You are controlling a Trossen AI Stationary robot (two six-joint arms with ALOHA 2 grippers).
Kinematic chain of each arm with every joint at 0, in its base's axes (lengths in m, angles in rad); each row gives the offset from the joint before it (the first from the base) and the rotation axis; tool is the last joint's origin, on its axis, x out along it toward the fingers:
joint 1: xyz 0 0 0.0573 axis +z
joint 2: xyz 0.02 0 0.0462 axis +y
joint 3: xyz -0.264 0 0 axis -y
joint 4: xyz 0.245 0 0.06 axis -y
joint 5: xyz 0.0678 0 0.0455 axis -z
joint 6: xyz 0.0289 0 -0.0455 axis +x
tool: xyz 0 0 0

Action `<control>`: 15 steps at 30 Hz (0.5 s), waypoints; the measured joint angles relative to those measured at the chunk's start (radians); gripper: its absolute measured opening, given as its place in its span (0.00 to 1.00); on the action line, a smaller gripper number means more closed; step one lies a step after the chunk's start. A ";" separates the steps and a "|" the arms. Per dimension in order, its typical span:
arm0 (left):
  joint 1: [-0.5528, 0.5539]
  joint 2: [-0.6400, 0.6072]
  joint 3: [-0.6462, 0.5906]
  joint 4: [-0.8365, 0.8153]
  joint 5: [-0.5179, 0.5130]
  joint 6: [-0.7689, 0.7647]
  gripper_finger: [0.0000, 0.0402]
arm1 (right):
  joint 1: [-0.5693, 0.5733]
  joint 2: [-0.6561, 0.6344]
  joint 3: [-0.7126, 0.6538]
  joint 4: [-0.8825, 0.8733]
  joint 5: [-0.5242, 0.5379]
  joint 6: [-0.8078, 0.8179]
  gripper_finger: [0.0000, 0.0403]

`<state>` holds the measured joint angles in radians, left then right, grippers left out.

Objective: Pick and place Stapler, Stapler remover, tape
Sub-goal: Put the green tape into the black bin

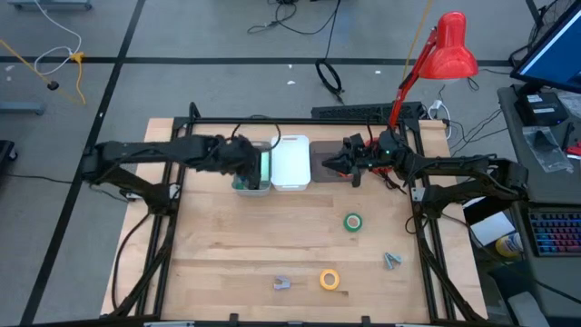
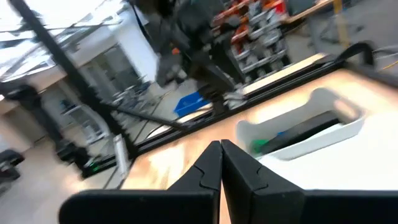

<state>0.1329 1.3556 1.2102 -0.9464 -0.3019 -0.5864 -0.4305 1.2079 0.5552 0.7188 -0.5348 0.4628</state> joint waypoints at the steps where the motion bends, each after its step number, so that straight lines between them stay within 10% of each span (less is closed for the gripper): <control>1: -0.028 -0.013 0.000 0.013 0.011 -0.003 0.33 | 0.000 0.000 0.000 -0.005 -0.023 0.004 0.00; 15: -0.408 -0.006 -0.003 0.377 0.084 0.061 0.33 | 0.000 -0.083 0.000 -0.178 -0.249 0.015 0.00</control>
<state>-0.2748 1.3495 1.2077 -0.5690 -0.2181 -0.5256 -0.4301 1.1248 0.5552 0.5411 -0.7838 0.4782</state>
